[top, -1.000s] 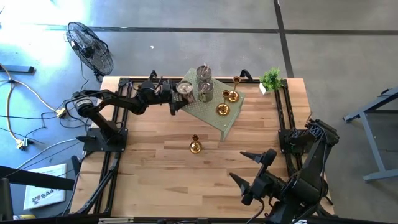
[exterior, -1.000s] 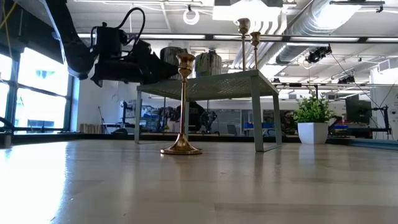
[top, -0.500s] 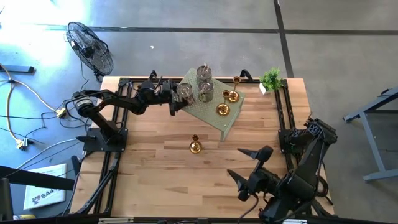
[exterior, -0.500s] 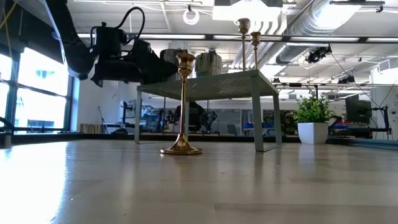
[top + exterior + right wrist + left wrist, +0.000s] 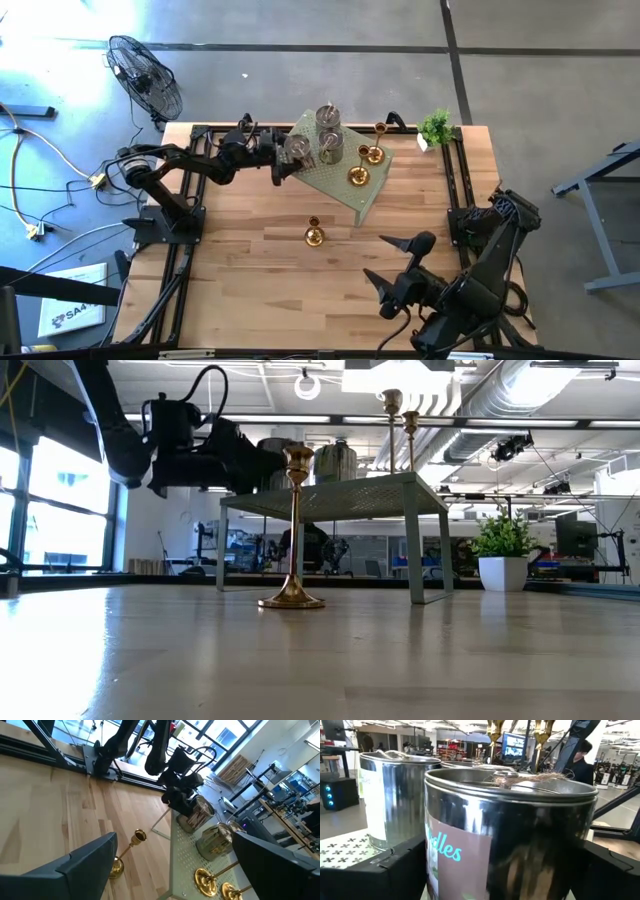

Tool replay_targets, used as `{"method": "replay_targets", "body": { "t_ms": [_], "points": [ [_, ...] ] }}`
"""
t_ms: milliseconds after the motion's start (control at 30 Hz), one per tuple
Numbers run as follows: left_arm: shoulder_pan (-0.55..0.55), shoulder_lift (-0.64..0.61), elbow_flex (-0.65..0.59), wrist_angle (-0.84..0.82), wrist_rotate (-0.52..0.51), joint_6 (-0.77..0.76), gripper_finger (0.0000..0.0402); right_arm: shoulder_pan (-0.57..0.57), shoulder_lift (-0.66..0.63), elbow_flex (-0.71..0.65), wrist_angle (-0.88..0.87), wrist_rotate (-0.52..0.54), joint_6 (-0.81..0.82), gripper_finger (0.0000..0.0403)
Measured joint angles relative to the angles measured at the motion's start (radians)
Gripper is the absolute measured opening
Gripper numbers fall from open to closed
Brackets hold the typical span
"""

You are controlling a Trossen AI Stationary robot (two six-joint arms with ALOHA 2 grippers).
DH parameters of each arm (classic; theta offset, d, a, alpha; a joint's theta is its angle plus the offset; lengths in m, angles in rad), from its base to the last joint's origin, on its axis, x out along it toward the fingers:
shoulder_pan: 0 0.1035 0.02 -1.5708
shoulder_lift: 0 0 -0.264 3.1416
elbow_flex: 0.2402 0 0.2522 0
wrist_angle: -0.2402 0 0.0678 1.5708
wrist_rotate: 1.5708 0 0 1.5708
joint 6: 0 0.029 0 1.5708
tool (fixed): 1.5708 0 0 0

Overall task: Pick & Place candle stick holders
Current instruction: Put the brown scented candle on the shelf

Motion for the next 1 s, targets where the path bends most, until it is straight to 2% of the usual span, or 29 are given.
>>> {"method": "replay_targets", "body": {
  "t_ms": [267, 733, 1000],
  "points": [
    [-0.012, -0.006, 0.016, 0.032, 0.0, 0.0, 0.0395, 0.0, 0.0, 0.0, 0.001, 0.0, 0.001, 0.0389],
    [-0.02, -0.006, 0.075, 0.072, 0.034, -0.001, 0.0394, 0.001, 0.0, 0.0, 0.0, -0.023, 0.02, 0.0389],
    [-0.017, -0.045, 0.091, 0.071, 0.001, 0.0, 0.0394, 0.001, 0.0, 0.0, 0.0, -0.045, 0.02, 0.0389]
  ]
}}
